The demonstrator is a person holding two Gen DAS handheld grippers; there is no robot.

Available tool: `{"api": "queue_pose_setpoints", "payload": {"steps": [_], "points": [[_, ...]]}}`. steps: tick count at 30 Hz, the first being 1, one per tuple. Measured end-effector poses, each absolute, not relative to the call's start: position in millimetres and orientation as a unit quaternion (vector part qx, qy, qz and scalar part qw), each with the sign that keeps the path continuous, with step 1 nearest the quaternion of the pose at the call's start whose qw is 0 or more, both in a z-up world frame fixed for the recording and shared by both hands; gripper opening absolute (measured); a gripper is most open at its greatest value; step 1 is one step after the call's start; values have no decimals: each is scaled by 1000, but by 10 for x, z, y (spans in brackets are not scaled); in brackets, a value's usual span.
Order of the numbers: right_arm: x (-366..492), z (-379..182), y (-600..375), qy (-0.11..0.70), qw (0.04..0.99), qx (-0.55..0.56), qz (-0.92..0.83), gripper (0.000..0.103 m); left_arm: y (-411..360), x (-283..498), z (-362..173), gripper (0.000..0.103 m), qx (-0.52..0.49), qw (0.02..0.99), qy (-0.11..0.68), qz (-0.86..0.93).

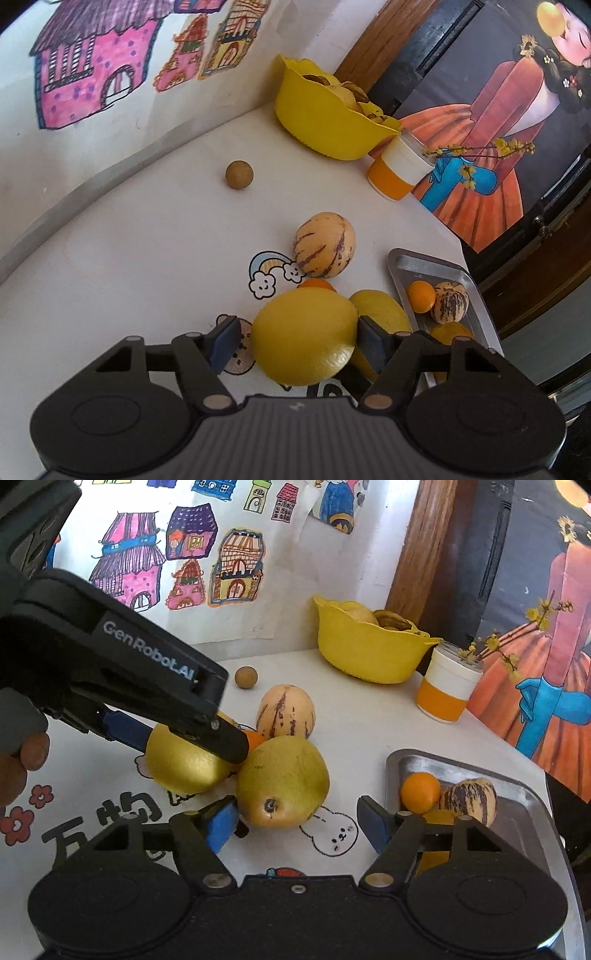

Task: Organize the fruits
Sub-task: 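Grasp the yellow lemon with the left tool while the right tool grasps the yellow pear, then carry the lemon into the metal tray with the left tool while the right tool carries the pear there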

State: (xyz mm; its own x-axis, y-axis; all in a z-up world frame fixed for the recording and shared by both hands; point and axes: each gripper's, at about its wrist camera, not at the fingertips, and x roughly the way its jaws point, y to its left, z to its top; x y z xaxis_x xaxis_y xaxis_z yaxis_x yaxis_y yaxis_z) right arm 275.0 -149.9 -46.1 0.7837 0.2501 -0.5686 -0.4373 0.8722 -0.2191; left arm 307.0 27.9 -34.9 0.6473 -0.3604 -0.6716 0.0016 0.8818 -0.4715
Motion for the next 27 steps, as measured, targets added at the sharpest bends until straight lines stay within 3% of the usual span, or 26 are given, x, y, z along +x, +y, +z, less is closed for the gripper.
{"api": "queue_pose_setpoints", "payload": {"steps": [7, 10, 27], "points": [[2890, -495, -1411, 267, 924, -185, 202, 72, 251, 3110, -349, 71, -215, 884, 405, -95], [2970, -494, -1441, 281, 923, -161, 210, 68, 277, 3107, -354, 63, -228, 878, 407, -103], [2735, -440, -1585, 291, 925, -125, 209, 67, 205, 2985, -343, 63, -196, 886, 405, -115]]}}
